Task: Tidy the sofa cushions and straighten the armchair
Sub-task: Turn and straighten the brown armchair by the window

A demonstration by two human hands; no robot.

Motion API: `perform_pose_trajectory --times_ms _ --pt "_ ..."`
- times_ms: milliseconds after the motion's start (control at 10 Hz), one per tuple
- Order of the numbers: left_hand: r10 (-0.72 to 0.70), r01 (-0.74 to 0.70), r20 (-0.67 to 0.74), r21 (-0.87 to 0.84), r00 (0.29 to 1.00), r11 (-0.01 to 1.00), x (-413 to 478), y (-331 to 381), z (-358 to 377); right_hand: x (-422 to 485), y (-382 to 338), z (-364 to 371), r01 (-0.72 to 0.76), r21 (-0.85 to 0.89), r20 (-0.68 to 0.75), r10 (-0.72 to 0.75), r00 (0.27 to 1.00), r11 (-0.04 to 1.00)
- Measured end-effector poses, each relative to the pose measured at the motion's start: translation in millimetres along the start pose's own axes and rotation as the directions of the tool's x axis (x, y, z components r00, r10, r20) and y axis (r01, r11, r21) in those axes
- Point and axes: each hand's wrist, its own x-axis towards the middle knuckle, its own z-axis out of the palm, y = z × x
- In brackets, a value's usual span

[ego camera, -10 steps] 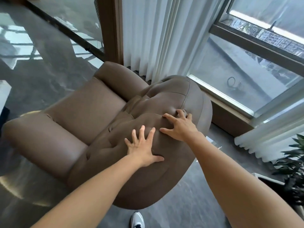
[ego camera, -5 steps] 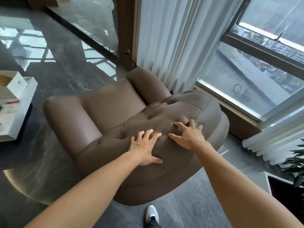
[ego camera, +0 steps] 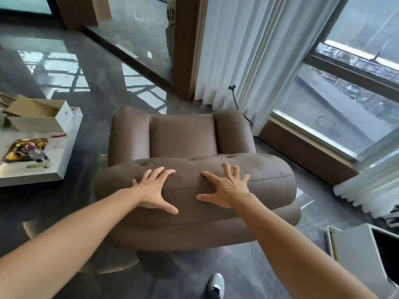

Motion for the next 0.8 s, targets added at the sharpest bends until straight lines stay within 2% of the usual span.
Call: perform_pose_trajectory --times_ms 100,300,400,600,700,800 --pt "-0.09 0.093 -0.041 0.084 0.995 0.992 -8 -26 -2 5 -8 6 -0.01 0.1 0.035 0.007 0.999 0.995" --pt "-0.186 0.198 -0.131 0.086 0.974 0.976 -5 -75 -30 32 -48 5 0.059 0.226 0.023 -0.066 0.998 0.972" --pt "-0.186 0.203 -0.165 0.093 0.969 0.975 2 -88 -40 46 -62 -2 0.055 0.244 0.04 -0.067 0.997 0.968" --pt "-0.171 0.174 -0.143 0.005 0.975 0.985 11 -80 -56 54 -59 -14 0.03 0.196 0.002 -0.031 1.0 0.98" --pt "-0.195 0.196 -0.078 0.003 0.978 0.981 12 -70 -68 52 -55 -22 0.002 0.183 0.022 -0.006 1.0 0.983" --pt "-0.181 0.182 -0.02 0.079 0.983 0.98 13 -48 -95 51 -46 -46 0.032 0.187 0.034 -0.039 0.999 0.982"
